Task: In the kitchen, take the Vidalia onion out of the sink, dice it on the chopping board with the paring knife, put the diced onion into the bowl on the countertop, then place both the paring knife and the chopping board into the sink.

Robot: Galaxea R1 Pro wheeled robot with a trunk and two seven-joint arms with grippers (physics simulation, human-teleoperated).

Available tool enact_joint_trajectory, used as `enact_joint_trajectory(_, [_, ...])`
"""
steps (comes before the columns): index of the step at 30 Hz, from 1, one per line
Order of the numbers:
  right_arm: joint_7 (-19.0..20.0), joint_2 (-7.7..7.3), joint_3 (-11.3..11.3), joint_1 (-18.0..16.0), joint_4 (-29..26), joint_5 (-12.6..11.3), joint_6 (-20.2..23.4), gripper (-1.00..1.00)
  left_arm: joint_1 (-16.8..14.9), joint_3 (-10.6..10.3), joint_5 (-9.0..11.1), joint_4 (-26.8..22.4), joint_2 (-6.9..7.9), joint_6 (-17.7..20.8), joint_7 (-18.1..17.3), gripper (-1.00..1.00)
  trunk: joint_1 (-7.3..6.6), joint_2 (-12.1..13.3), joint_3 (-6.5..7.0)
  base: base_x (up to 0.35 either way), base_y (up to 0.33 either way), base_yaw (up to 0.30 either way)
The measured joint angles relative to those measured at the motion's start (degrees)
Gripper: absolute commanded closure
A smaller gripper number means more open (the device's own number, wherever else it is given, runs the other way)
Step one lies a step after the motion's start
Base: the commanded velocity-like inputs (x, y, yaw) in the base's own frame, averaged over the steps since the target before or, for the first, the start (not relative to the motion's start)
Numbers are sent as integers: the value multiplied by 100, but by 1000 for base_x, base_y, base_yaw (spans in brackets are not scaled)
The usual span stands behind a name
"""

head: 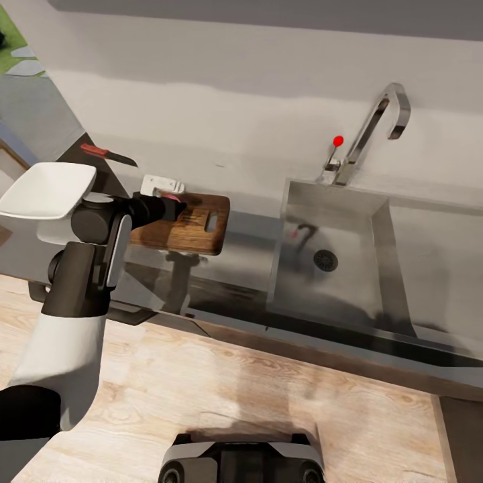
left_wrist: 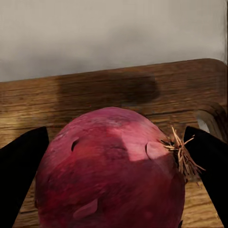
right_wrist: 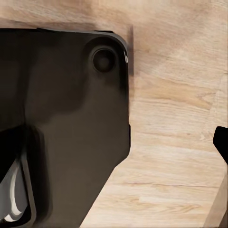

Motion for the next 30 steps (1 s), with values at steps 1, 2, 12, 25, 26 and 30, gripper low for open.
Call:
enact_joint_trajectory(1, [0, 32, 0, 1, -15, -7, 0, -100, 0, 0, 3, -32, 0, 0, -32, 100, 0, 0, 0, 0, 0, 0])
enact_joint_trajectory(2, [0, 38, -1, 1, -16, -8, -1, -100, 0, 0, 0, -64, 0, 0, -40, 100, 0, 0, 0, 0, 0, 0])
enact_joint_trajectory(12, [7, 67, 5, 0, -27, -31, -38, -100, 6, 69, -26, -194, 2, -8, -61, 100, 0, 0, 0, 0, 0, 0])
enact_joint_trajectory(25, [7, 67, 5, 0, -27, -31, -39, -100, 4, 61, -29, -173, 11, -8, -51, 100, 0, 0, 0, 0, 0, 0])
enact_joint_trajectory(26, [7, 67, 5, 0, -27, -31, -39, -100, 5, 61, -28, -173, 11, -8, -51, 100, 0, 0, 0, 0, 0, 0])
enact_joint_trajectory(30, [7, 67, 5, 0, -27, -31, -39, -100, 6, 61, -29, -173, 18, -8, -51, 100, 0, 0, 0, 0, 0, 0])
